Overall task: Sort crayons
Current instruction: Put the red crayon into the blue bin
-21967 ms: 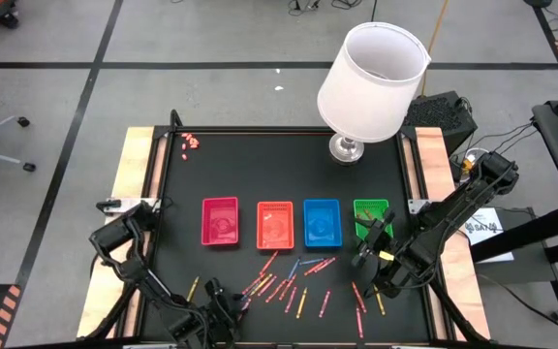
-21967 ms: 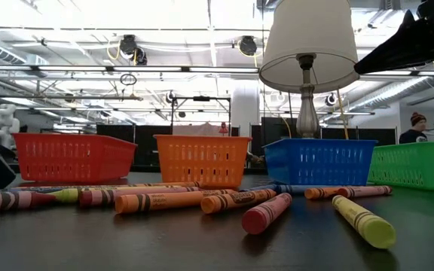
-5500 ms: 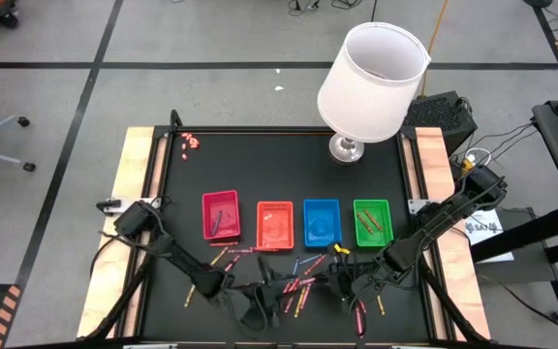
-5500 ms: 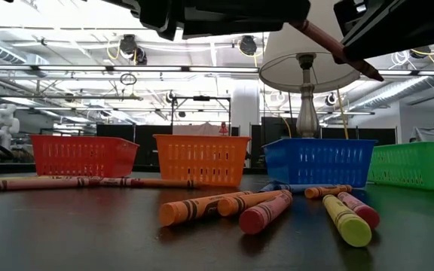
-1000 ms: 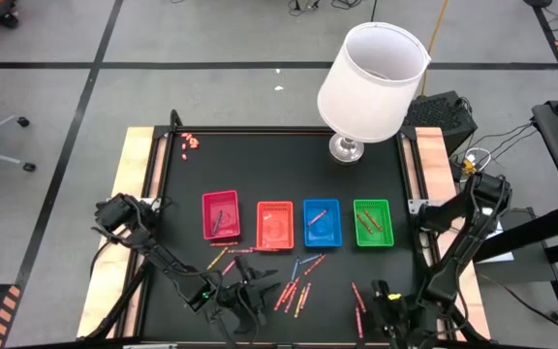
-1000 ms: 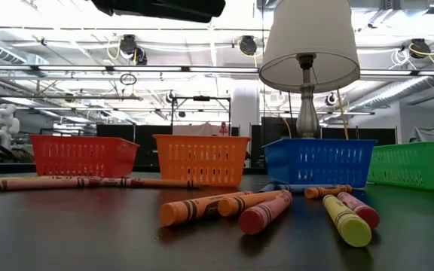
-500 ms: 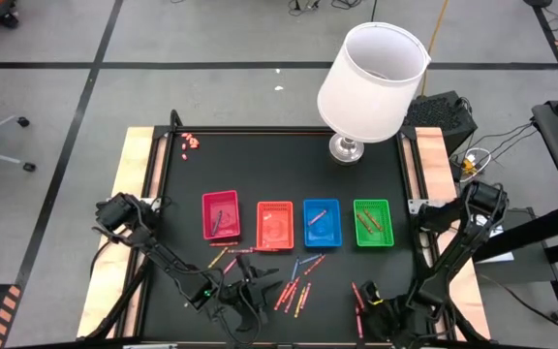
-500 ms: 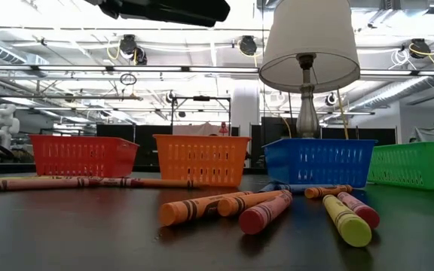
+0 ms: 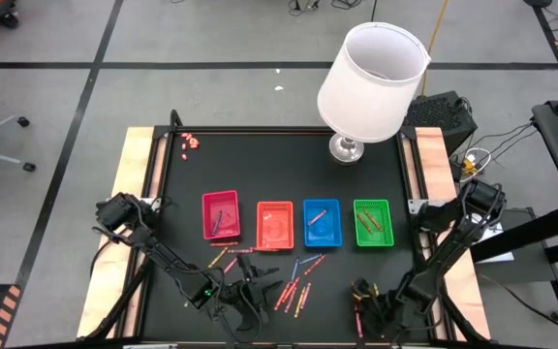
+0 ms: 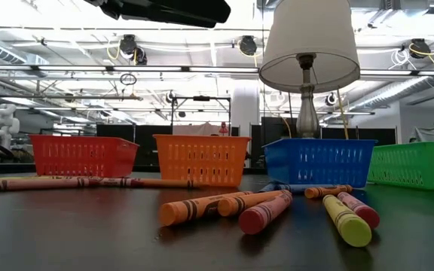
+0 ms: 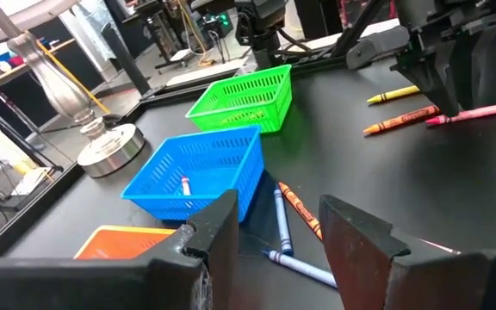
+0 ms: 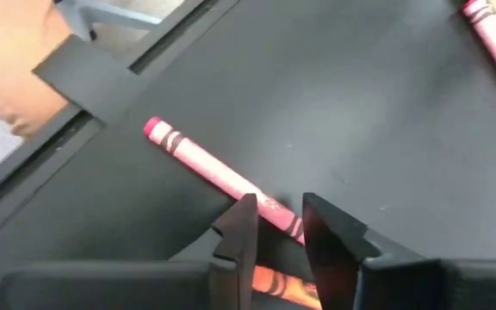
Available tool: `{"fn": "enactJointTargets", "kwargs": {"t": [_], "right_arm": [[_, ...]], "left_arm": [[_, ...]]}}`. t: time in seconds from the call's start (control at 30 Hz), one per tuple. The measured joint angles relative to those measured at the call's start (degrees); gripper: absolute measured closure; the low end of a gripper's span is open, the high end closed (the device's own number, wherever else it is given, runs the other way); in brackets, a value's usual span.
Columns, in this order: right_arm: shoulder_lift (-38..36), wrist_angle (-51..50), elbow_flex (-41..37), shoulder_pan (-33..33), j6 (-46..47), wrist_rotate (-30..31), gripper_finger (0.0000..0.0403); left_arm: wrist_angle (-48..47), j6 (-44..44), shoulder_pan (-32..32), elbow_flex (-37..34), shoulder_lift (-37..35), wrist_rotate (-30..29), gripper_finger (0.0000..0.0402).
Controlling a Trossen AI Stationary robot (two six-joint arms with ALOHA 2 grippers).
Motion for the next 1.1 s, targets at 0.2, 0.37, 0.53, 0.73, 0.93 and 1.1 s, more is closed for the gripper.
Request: {"fn": "enactJointTargets", "kwargs": {"t": [0.2,0.37,0.53,0.73,0.93,1.1], "right_arm": [[0.0,0.0,0.0,-2.1,-0.1,0.0,0.0327],[0.0,0.0,0.0,-3.8,-1.2,-2.9,0.0327],[0.0,0.0,0.0,-4.5,0.0,-3.0,0.0328],[0.0,0.6,0.0,-4.8,6.1,-2.9,0.0328],[0.0,0.9,0.0,-6.3,13.9,-0.8,0.0328],[-0.9,-0.8,0.8,-7.7,21.5,1.9,0.0328]], "left_arm": [[0.0,0.0,0.0,0.0,0.0,0.0,0.0240],[0.0,0.0,0.0,0.0,0.0,0.0,0.0240],[-0.5,0.0,0.0,0.0,0.0,0.0,0.0240],[-0.9,0.0,0.0,0.0,0.0,0.0,0.0240],[-0.9,0.0,0.0,0.0,0.0,0.0,0.0240],[-0.9,-0.1,0.1,0.0,0.0,0.0,0.0240]]}}
